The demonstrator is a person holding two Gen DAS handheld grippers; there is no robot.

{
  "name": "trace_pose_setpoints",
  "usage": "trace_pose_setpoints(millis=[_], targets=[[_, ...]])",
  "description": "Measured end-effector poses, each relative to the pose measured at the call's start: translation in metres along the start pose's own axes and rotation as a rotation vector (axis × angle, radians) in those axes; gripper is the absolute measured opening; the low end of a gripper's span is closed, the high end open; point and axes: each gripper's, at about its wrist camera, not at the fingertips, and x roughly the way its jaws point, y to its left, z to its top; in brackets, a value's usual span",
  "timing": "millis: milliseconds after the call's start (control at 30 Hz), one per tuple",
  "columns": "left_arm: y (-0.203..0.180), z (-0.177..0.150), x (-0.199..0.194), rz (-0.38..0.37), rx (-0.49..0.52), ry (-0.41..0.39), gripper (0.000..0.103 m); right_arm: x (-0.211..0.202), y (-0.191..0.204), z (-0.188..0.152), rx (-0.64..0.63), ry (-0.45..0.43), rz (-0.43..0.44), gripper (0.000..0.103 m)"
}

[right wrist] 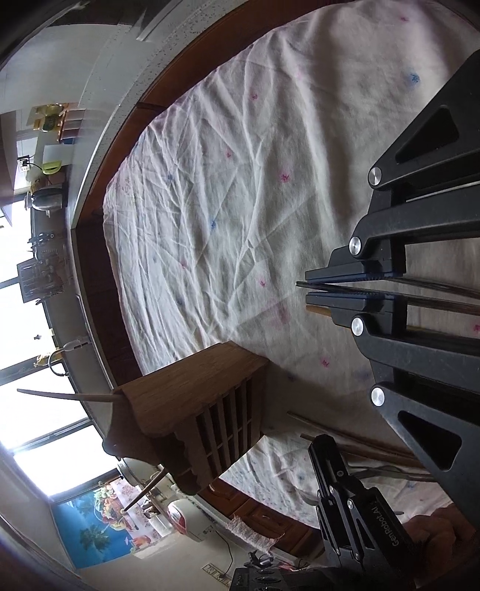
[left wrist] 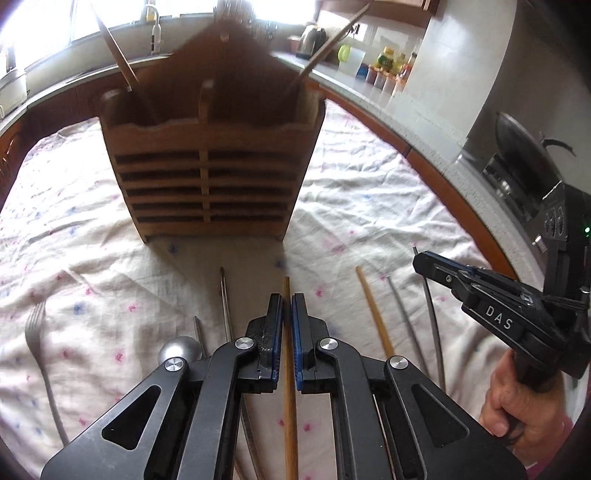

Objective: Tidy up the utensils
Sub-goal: 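Lift the left tool's chopstick over the wooden holder while the right tool carries its chopstick there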

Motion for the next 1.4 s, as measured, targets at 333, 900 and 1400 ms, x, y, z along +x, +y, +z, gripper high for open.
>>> trace_pose_setpoints(millis=[333, 900, 1400], targets=[[-0.001, -0.003, -0.075, -0.055, -0.02, -0.134, 0.004, -0.07, 0.019, 0.004, -0.019, -0.131, 0.052, 0.004], [-0.001, -0.02, -0.148, -0.083, -0.03, -0.274, 0.004, -0.167, 0.04, -0.002, -0.05, -0.317, 0.087, 0.004], [0.01, -0.008, -0.172, -0.06, -0.043, -0.355, 0.004, -0.175, 0.048, 0.015, -0.062, -0.369, 0.113, 0.004]])
